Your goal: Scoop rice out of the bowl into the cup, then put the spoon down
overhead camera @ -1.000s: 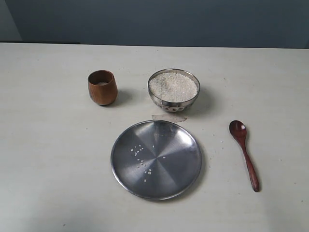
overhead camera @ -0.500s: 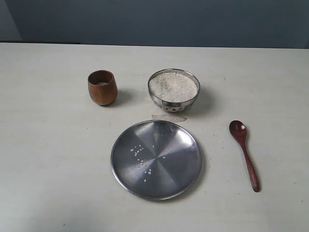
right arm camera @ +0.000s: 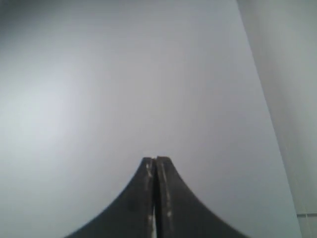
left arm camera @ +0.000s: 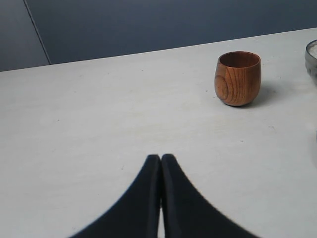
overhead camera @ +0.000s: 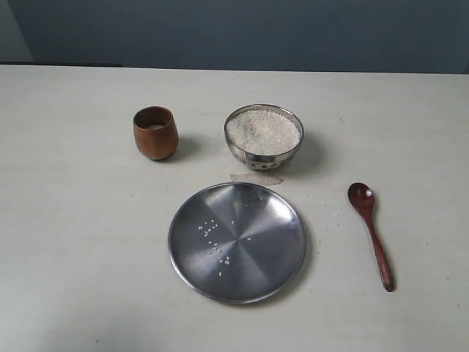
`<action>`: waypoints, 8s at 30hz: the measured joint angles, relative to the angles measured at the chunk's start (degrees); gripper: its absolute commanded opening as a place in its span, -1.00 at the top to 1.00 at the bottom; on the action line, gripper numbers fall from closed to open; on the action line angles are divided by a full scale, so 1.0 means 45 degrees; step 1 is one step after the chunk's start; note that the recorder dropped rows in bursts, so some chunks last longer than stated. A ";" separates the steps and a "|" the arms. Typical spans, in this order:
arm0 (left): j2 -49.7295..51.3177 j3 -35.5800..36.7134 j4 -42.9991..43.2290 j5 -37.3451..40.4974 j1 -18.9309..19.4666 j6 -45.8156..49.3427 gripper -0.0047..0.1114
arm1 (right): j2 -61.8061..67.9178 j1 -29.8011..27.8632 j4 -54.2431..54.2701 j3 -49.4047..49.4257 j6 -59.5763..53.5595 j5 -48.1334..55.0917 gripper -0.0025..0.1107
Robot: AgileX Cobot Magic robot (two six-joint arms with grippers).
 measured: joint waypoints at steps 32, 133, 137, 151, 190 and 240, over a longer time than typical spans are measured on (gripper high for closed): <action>0.0000 0.0000 0.0000 0.0000 0.0000 0.0000 0.91 | 1.1991 0.1528 0.1413 -0.2458 -0.1197 0.9849 0.97; 0.0000 0.0000 0.0000 0.0000 0.0000 0.0000 0.91 | 1.8990 0.2672 0.0870 -0.2672 -0.0495 0.9407 0.36; 0.0000 0.0000 0.0000 0.0000 0.0000 0.0000 0.91 | 1.9287 0.2672 0.0870 -0.2672 -0.0495 0.9407 0.36; 0.0000 0.0000 0.0000 0.0000 0.0000 0.0000 0.91 | 1.9562 0.2672 0.0950 -0.2672 -0.0520 0.9383 0.36; 0.0000 0.0000 0.0000 0.0000 0.0000 0.0000 0.91 | 2.0702 0.2672 0.0876 -0.3133 -0.0548 0.8507 0.95; 0.0000 0.0000 0.0000 0.0000 0.0000 0.0000 0.91 | 1.7319 0.2672 0.0930 -0.1505 0.0086 0.8567 0.44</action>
